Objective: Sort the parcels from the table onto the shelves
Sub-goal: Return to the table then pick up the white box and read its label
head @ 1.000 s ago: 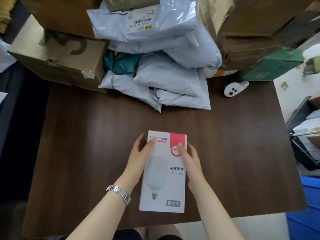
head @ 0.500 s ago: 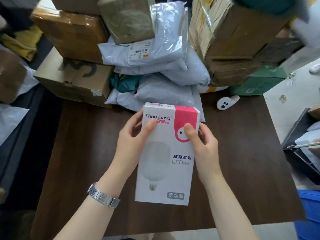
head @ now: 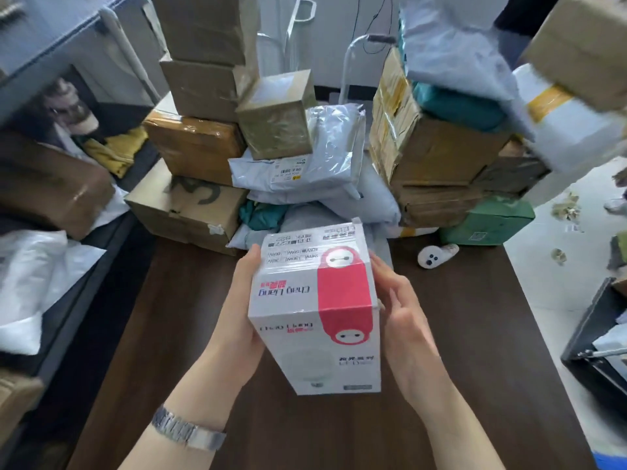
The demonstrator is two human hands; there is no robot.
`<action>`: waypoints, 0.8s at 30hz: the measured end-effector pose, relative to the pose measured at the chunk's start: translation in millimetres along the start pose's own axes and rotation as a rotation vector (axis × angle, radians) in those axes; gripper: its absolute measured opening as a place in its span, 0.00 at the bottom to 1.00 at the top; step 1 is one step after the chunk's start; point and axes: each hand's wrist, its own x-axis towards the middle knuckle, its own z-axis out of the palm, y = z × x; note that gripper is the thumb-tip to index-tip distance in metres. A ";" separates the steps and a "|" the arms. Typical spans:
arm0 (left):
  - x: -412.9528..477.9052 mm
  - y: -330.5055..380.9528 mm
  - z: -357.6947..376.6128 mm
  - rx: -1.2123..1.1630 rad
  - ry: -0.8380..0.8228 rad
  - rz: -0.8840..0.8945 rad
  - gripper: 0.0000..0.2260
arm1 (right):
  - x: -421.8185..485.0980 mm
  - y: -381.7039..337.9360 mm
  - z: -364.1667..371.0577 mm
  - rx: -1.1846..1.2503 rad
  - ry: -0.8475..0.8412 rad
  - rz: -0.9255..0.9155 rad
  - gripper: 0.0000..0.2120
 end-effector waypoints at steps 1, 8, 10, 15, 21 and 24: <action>1.1 -1.3 -1.8 0.007 -0.002 0.010 0.20 | 4.1 -7.4 3.8 0.021 -0.020 0.008 0.36; 1.8 -4.6 3.1 0.054 0.009 0.088 0.18 | -11.1 6.6 3.8 0.029 0.155 0.121 0.42; 2.0 -6.9 4.5 0.095 0.066 0.151 0.16 | -12.4 10.2 0.2 0.058 0.192 0.167 0.34; 3.8 -16.2 6.8 0.299 0.123 0.275 0.18 | -15.5 14.6 4.0 -0.039 0.239 0.085 0.15; 10.2 -30.4 -0.8 0.142 0.012 -0.120 0.29 | -24.7 27.8 9.8 -0.220 0.232 -0.126 0.12; 13.5 -36.0 -5.9 -0.003 -0.063 -0.188 0.23 | -24.3 32.9 9.2 -0.094 0.221 -0.042 0.15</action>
